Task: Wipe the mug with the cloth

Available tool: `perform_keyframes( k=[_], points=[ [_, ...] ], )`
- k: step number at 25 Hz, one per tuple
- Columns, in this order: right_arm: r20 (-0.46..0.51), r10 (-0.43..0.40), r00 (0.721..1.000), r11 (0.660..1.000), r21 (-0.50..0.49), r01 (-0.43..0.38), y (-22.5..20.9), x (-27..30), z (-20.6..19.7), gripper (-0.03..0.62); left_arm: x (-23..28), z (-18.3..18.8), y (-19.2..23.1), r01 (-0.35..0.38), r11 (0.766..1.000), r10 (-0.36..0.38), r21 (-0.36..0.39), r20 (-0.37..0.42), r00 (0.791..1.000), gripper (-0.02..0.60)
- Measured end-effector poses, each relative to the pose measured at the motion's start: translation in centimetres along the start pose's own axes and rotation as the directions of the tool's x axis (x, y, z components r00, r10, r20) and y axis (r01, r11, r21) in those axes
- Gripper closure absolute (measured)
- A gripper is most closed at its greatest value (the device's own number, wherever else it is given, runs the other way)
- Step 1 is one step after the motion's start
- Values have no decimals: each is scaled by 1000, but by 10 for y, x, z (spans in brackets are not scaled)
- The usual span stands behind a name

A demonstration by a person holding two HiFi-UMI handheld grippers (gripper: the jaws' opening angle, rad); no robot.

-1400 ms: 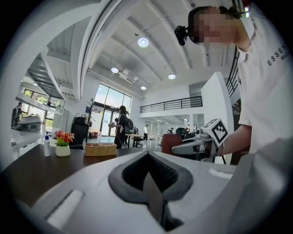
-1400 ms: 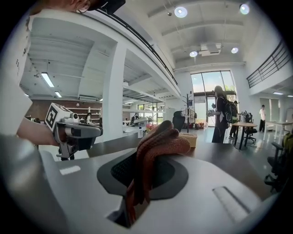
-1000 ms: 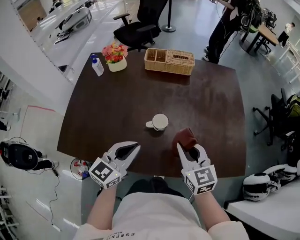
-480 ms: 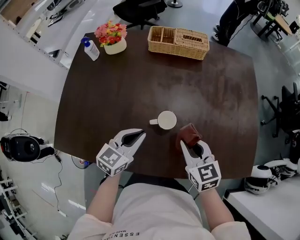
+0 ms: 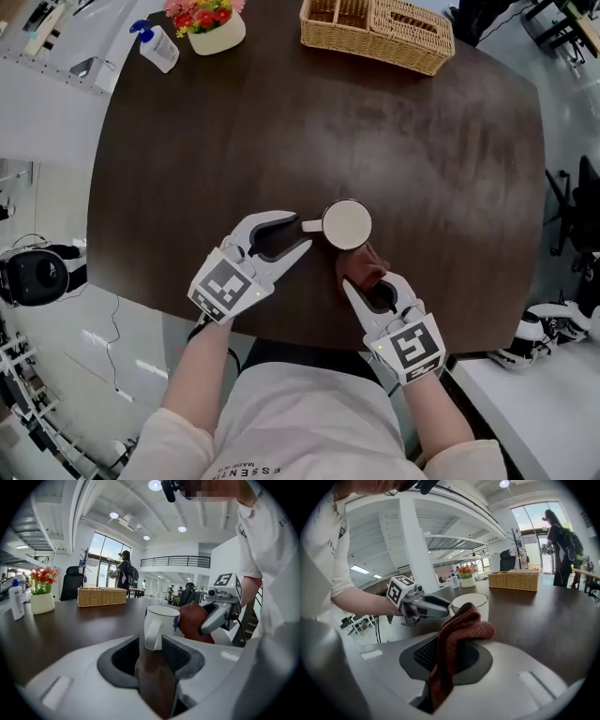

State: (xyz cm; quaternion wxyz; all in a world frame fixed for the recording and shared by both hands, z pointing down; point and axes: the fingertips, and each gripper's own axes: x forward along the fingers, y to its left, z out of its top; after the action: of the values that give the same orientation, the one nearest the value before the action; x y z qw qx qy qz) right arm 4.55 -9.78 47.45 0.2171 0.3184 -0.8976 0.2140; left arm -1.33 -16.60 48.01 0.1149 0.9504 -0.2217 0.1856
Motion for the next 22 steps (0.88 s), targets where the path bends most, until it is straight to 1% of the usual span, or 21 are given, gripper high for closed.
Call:
perform_keyframes(
  k=[3,6,8,10,12,14,16,20,22],
  points=[
    [-21,74,997,996,-37,-75,17,16,0,513,6,5,1,42,999,-42,30,22,999,448],
    [-61,146,987,982,-109,-152,29,30,-1,513,15,6,-3,106,992,-107,64,15,994,449],
    [-84,177,981,972,-139,-188,34,39,-1,513,19,6,-3,137,987,-138,84,7,990,449],
    [-98,191,977,968,-147,-204,34,48,1,513,20,5,-1,155,983,-155,96,2,988,449],
    [-101,202,974,967,-138,-214,33,54,3,513,21,4,0,165,980,-165,113,-5,986,451],
    [-101,200,975,970,-122,-211,29,58,1,513,21,2,0,174,975,-174,138,-15,985,486],
    [-93,193,977,975,-91,-201,25,59,-1,513,21,1,-2,186,970,-185,156,-18,982,491],
    [-61,157,986,988,19,-156,8,55,-6,511,21,1,-7,226,952,-222,207,-44,974,500],
    [-52,140,989,989,62,-136,-3,51,-9,511,21,0,-8,246,944,-240,218,-54,969,503]
  ],
)
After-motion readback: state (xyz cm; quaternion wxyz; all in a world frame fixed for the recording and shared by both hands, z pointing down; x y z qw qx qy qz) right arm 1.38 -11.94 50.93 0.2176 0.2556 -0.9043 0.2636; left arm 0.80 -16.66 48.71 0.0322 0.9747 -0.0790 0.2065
